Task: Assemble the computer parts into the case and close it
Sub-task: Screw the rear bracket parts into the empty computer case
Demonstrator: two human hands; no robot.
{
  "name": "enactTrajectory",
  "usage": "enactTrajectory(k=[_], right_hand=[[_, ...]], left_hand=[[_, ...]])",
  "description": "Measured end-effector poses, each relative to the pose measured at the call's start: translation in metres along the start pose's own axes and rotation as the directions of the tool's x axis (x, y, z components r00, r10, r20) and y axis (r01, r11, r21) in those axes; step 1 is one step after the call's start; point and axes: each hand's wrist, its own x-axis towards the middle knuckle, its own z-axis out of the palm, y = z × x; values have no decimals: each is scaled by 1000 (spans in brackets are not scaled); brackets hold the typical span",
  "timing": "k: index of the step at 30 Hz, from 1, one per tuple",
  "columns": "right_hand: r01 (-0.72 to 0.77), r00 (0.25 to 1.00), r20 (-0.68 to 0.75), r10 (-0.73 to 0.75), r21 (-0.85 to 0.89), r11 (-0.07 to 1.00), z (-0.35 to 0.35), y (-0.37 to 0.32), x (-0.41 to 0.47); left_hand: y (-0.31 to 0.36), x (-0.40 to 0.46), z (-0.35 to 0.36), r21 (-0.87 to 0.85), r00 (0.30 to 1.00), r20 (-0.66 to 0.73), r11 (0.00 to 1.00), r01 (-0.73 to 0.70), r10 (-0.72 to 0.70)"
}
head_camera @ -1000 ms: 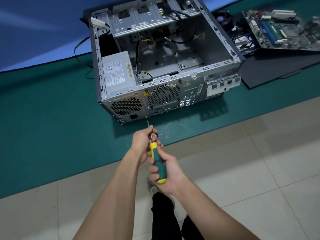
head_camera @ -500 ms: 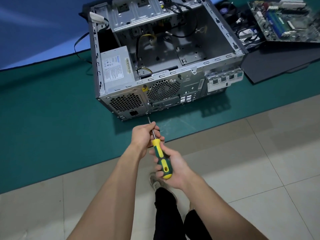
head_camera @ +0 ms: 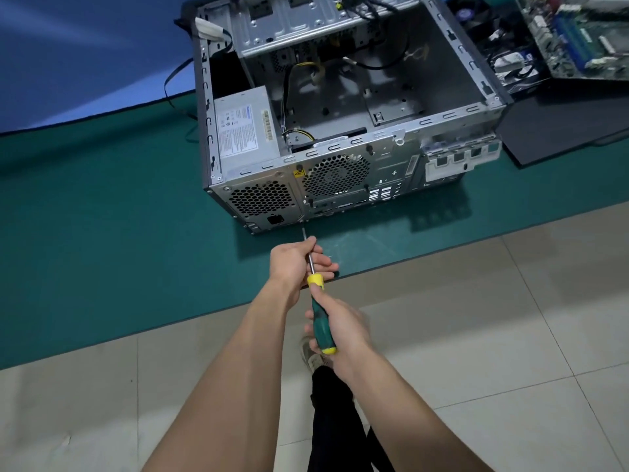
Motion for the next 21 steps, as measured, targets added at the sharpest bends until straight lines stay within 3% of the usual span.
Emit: enactTrajectory(k=[2,3,5,7,9,12,14,16,18,21], right_hand=[[54,997,-61,-54,5,999,0,0,3],[4,1000,-3,-4,79,997,-2,-1,3],[-208,956,259,137,270,940,-9,-6,0],[-295,904,396,160,308,904,-18,-10,1],[-198,930,346,123,189,962,-19,-8,2],[46,996,77,-39,-93,995,-9,-3,6],[81,996,-21,-84,-86,993,-8,-4,7],[-67,990,132,53,103,992,-11,-9,4],[-259,930,327,167,260,930,-15,-13,2],[-199,937,321,137,170,965,-16,-14,1]], left_hand=[[0,-1,0,4,1000,9,1000,10,-10],[0,0,0,8,1000,13,1000,13,-13],[1,1,0,20,999,27,1000,25,-25],[2,2,-1,21,998,42,999,42,-43],[3,3,-2,19,998,34,999,51,-52],[4,4,-2,12,998,16,998,62,-62],[3,4,-1,24,998,13,997,67,-67],[3,5,1,34,998,7,998,57,-57],[3,5,2,32,999,-13,998,46,-46],[4,4,4,32,998,-49,999,42,-40]])
